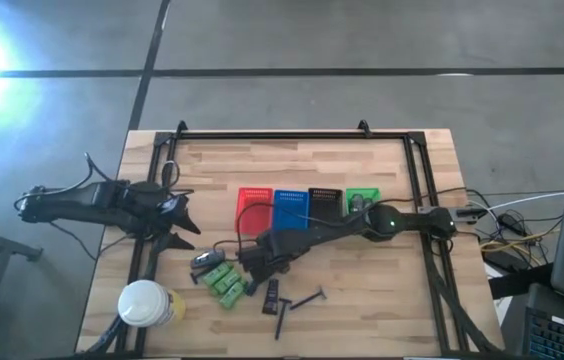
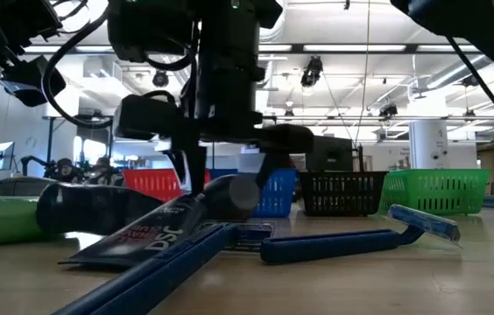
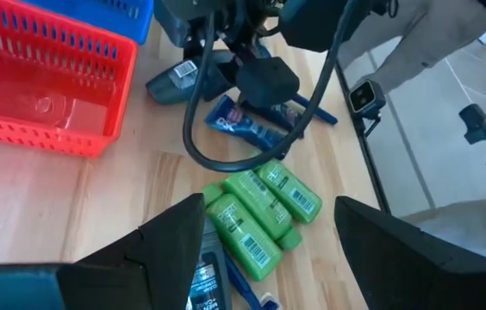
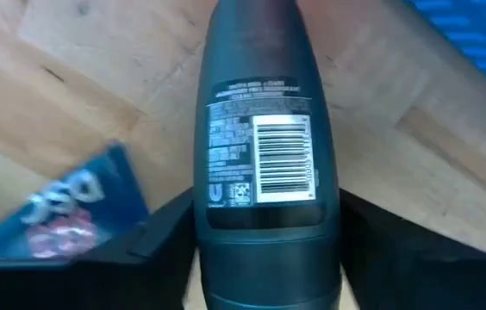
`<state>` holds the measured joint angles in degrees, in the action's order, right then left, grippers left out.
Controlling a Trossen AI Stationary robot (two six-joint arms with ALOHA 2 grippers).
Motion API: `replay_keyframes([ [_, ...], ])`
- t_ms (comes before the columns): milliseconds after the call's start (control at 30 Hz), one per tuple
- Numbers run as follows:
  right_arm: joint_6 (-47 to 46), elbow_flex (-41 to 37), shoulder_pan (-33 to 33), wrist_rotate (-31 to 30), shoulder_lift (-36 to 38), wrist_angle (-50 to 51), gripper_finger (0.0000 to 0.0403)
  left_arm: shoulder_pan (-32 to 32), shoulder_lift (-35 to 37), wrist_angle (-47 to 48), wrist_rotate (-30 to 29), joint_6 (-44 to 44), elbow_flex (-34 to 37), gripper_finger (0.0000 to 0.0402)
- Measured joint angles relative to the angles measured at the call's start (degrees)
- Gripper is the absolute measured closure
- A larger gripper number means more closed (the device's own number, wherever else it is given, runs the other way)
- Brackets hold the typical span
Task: Pick & Place Travel size toiletries
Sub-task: Put the black deodorant into the green bin
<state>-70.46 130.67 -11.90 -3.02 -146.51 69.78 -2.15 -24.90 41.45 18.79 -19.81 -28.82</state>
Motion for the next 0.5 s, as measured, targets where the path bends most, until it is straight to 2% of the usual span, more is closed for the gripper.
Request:
replay_keyframes([
  [33, 1.02, 0.00, 0.02, 0.06, 0.22, 0.10, 0.0205, 0.00, 0.04, -0.02, 0.00, 0.00, 0.00, 0.0136],
  [233, 3.16, -0.17, -0.10, -0.40, 4.18, 3.73, 0.0204, 0.00, 0.04, -0.04, -0.02, -0.02, 0.00, 0.0136],
  [400, -3.70, -0.77, -1.80, -7.67, 12.76, 13.79, 0.0204, 0.00, 0.04, -0.10, -0.76, -0.10, 0.00, 0.0136],
  [500, -8.14, -5.00, -1.45, -9.64, 18.37, 20.84, 0.0204, 0.02, -0.01, -0.88, -0.92, -0.11, 0.00, 0.0136],
])
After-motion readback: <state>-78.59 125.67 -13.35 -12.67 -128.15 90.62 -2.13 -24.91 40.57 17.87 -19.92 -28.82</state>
